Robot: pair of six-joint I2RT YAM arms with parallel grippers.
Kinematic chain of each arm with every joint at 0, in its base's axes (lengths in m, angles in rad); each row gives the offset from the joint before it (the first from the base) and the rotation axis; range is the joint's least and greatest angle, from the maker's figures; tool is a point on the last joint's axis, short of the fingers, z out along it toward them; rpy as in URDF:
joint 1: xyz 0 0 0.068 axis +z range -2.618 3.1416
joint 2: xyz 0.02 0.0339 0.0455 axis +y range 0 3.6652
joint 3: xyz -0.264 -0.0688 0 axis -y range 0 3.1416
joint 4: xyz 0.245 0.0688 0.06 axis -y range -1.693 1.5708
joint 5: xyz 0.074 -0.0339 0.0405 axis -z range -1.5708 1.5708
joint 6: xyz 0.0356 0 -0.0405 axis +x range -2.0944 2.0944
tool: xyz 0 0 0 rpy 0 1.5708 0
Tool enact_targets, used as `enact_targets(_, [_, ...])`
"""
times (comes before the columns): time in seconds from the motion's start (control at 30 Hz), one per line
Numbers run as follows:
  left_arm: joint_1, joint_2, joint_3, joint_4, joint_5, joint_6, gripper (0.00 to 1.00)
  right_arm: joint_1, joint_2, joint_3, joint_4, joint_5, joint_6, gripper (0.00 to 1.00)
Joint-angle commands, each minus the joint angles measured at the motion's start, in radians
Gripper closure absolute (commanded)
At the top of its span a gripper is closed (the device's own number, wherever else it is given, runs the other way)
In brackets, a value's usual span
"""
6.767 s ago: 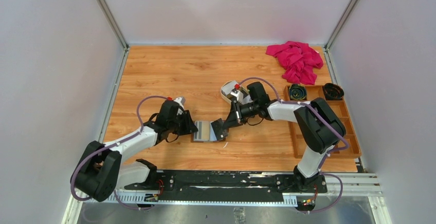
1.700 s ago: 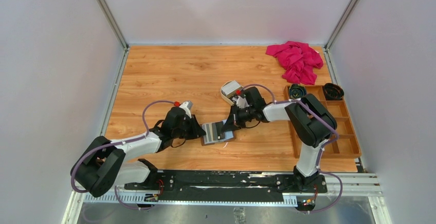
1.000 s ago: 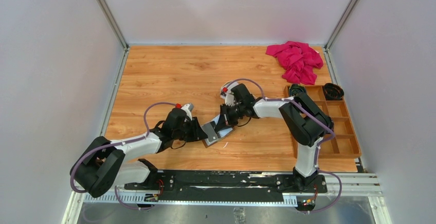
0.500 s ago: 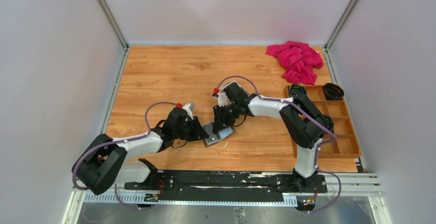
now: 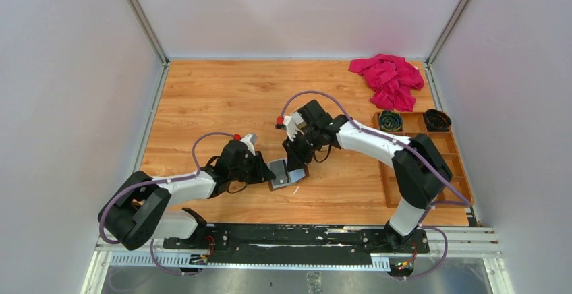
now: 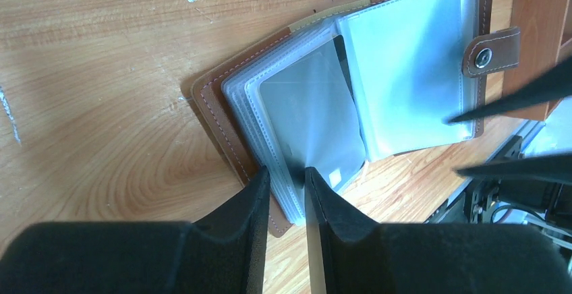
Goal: Put the credit cards into the card holder
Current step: Insert the credit card into the card holder.
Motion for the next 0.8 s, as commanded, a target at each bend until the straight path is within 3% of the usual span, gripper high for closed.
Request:
enact_targets(0.0, [-0.010,0.008,-0.015,-0.123,-0.048,0.051,0.74,-0.001,-0.103,0.055,-0.221,-0.122,-0.403,0.69])
enact_targets(0.2, [-0.010,-0.117,-0.021,-0.126,-0.043,0.041,0.62,-0.045,-0.184,0.044,-0.302,-0.110,-0.515,0.64])
enact_targets(0.4, [-0.009,-0.281,-0.036,-0.197,-0.083,0.061,0.52,-0.122,-0.216,-0.022,-0.264,-0.126,-0.468,0.38])
enact_targets(0.57, [-0.009,-0.431,-0.076,-0.245,-0.142,0.075,0.45,-0.122,-0.227,-0.099,-0.187,-0.097,-0.553,0.39])
enact_targets(0.77, [-0.008,-0.575,-0.127,-0.246,-0.182,0.040,0.12,-0.051,-0.229,-0.177,-0.051,0.041,-0.679,0.40])
